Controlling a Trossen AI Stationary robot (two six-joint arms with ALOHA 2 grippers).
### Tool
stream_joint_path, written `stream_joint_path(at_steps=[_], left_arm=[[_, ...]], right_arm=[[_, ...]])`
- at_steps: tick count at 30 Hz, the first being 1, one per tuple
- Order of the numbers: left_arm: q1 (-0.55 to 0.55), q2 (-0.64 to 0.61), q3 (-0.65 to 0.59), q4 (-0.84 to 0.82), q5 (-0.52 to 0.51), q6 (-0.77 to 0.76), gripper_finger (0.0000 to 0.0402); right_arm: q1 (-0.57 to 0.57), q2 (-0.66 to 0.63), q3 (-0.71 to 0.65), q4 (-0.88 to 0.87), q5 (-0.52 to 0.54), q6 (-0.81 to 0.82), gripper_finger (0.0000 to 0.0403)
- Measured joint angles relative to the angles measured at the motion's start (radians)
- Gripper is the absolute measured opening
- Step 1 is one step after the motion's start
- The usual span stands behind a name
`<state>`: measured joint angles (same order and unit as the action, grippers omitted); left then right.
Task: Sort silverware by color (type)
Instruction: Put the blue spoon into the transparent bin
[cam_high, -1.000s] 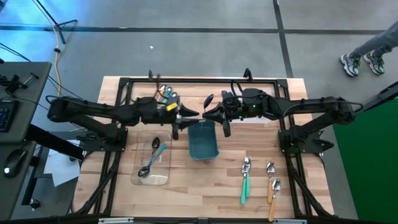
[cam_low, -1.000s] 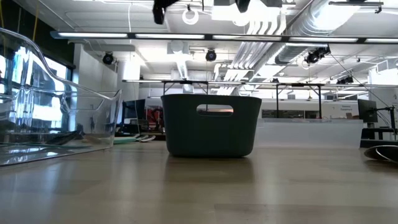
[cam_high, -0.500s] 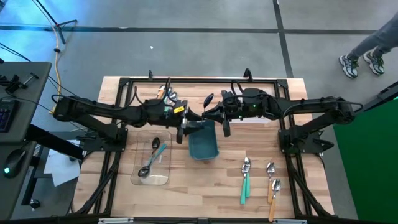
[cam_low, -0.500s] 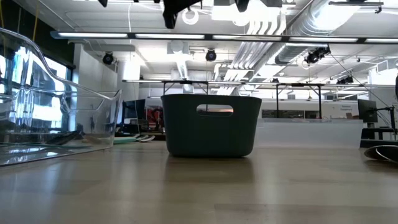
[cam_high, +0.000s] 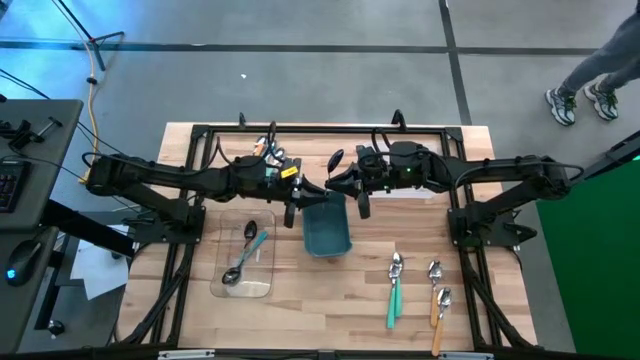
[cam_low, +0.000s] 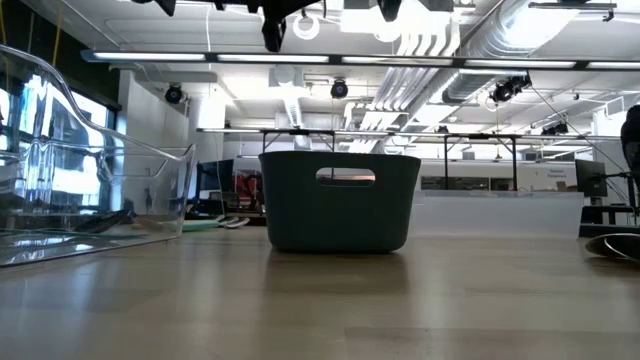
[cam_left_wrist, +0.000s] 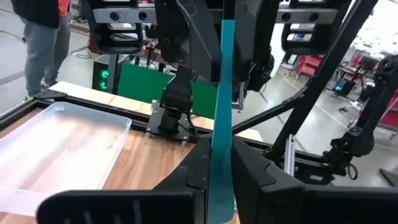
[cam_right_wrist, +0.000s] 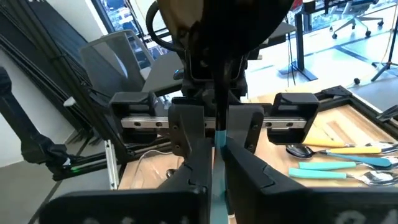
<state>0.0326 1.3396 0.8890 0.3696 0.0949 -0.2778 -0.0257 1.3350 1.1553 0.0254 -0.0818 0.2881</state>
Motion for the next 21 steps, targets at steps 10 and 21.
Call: stream_joint_path(at_steps=[10,21], left_arm=[[0.035,-0.085,-0.002,-0.154,-0.013,0.049,0.0024],[0.025,-0.492,-0.185,-0.283,-0.132,-0.004,0.0024]], right_arm=[[-0.01,-0.043,0.0,-0.106,0.029,-0.011,0.0149],[0.002,-0.172,-0.041,-0.308,0.093,-0.016,0.0201]])
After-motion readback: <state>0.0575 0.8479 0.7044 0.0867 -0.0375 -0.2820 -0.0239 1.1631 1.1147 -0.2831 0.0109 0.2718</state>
